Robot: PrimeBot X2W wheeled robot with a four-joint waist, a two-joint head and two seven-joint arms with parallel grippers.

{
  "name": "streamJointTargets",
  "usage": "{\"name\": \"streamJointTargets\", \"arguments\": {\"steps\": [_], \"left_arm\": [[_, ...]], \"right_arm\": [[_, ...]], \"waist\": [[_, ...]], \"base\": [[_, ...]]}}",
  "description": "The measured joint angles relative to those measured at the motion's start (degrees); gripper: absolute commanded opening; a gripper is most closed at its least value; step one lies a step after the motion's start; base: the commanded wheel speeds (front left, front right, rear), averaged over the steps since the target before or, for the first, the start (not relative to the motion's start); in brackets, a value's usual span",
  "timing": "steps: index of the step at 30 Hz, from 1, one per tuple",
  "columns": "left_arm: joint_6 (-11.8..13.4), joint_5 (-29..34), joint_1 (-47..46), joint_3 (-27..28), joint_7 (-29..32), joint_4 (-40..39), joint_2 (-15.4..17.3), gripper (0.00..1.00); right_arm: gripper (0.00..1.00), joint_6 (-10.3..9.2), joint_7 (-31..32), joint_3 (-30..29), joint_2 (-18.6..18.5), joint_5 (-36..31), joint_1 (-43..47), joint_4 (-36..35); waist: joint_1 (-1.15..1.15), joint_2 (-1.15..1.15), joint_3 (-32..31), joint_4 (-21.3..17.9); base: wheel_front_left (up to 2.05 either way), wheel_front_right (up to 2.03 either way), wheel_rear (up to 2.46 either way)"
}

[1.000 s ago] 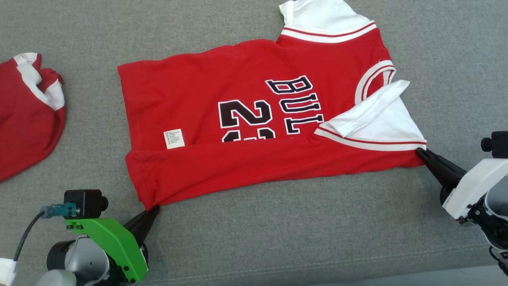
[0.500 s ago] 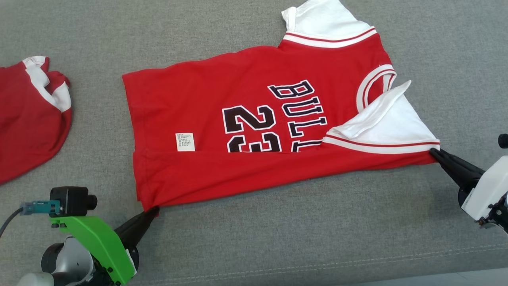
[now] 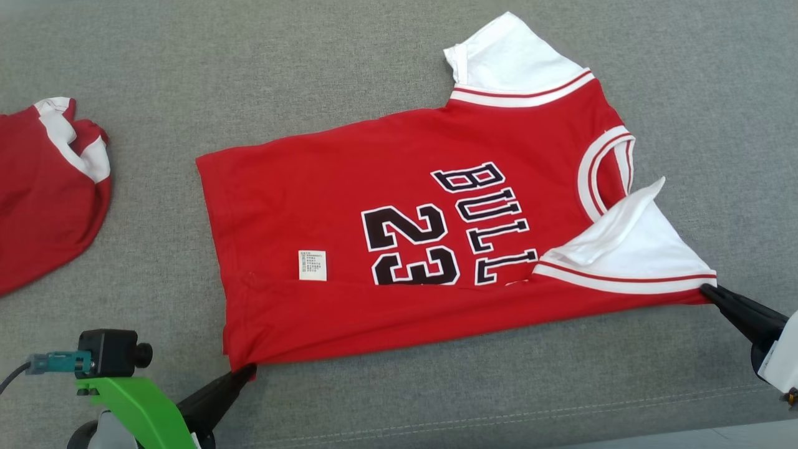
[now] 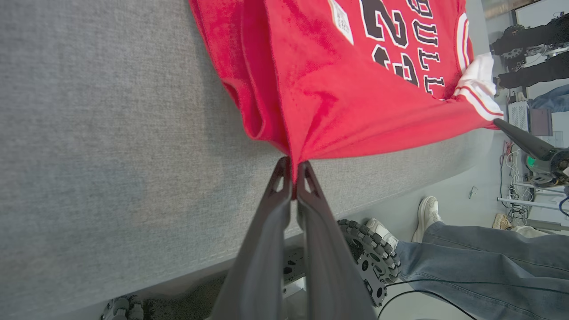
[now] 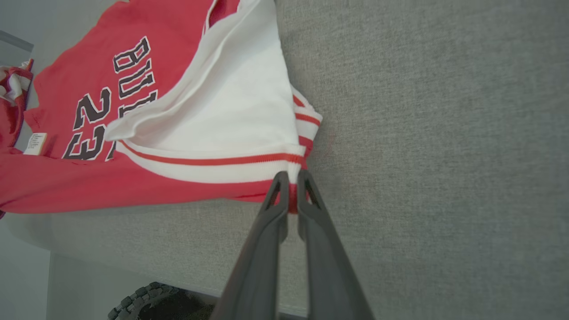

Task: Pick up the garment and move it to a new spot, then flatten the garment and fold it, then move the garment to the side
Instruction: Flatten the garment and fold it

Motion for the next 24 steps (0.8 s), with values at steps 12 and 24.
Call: {"name": "streamJointTargets", "arguments": {"steps": [12,24], "left_arm": [[0.46,-1.59,3.47,-1.34,-0.01,1.24,-1.21,0.0],[0.49,2.68,3.76,-4.33,-2.58,4.54,-2.79,1.0]], "right_arm": [[0.0,-1.61,1.05,-0.68,-0.45,1.47,4.48,-2.55],[1.0,-3.34,1.56,1.81,-0.7,-1.94,4.52,-4.02]], "waist": [[0.0,0.0,-0.79,1.3],[0.0,0.0,-1.61,2.78]], "base": [[0.0,0.0,0.0],[0.0,0.0,0.0]]}}
